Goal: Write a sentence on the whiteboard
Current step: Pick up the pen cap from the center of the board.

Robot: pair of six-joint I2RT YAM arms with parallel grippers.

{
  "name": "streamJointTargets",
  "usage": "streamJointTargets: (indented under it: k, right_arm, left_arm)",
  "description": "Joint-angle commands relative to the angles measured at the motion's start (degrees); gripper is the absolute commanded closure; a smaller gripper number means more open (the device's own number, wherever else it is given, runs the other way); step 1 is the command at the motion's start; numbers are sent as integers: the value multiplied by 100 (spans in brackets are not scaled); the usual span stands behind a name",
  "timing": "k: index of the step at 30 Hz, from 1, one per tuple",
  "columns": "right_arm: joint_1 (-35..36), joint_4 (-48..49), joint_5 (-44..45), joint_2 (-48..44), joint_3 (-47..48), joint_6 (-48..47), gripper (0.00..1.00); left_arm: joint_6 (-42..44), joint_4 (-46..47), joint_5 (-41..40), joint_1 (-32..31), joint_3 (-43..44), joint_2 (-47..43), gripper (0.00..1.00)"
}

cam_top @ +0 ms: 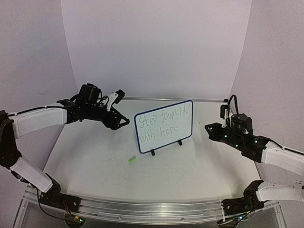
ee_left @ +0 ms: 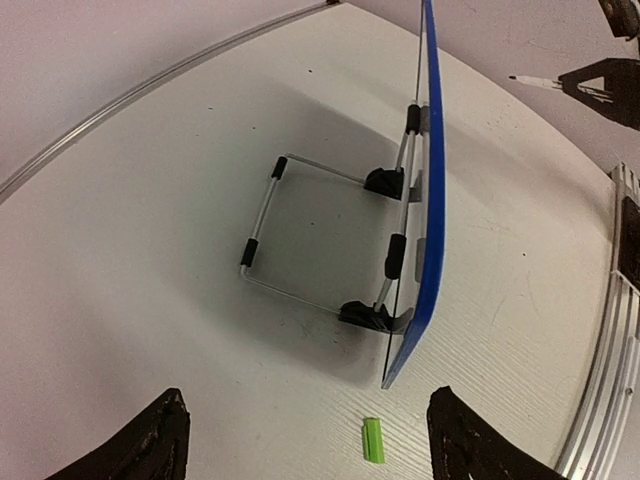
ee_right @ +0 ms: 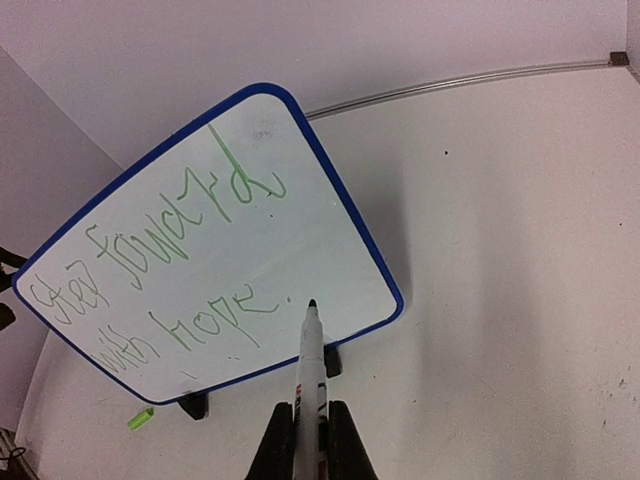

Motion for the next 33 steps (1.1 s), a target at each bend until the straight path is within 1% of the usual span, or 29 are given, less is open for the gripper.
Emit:
streamJointTargets:
  k: [1,4,8,11,16,20,24,25,26,28,29,30,33]
  right_arm:
    - [-30,-564,70,-110,301,95,100]
    - [-28,-778,108,-72,345,269,100]
    - [-24,-915,18,20,402,345,100]
    - [-21,-1020,-75,122,459,459,100]
    - [-9,-1017,-725,363,471,659,100]
    - [18,-937,-981,391,340,878,100]
    - [32,-799,-1136,313,150,1095,100]
    - [37,-781,-1143,295,118,1128,100]
    - [39,-773,-1142,282,87,1155,100]
    - [40,-773,-1133,263,61,1196,100]
    - [40,-772,-1140,263,66,1196,100]
    - [40,-770,-1142,267,76,1195,100]
    - [42,-773,-1135,311,114,1175,100]
  left_arm:
    - [-1250,755,-928,15,-645,-578,19]
    - [-1873,1011,-1361,-17,-1171,-841,19]
    - [-2620,1732,-1650,-178,-2242,-1335,20]
    - [-2769,2093,-1893,-460,-2757,-1490,20]
    - [-2558,1647,-2211,-992,-2787,-1257,22]
    - [-2502,1728,-2553,-1400,-2901,-1143,23]
    - [-2421,1796,-2640,-1621,-2820,-729,25]
    - [-2392,1793,-2675,-1678,-2783,-616,27]
    - [-2357,1805,-2736,-1743,-2739,-463,31]
    - [-2312,1871,-2797,-1831,-2677,-243,44]
    - [-2295,1936,-2775,-1842,-2670,-163,48]
    - [-2270,1988,-2753,-1859,-2654,-90,50]
    - [-2136,2055,-2676,-1907,-2545,154,52]
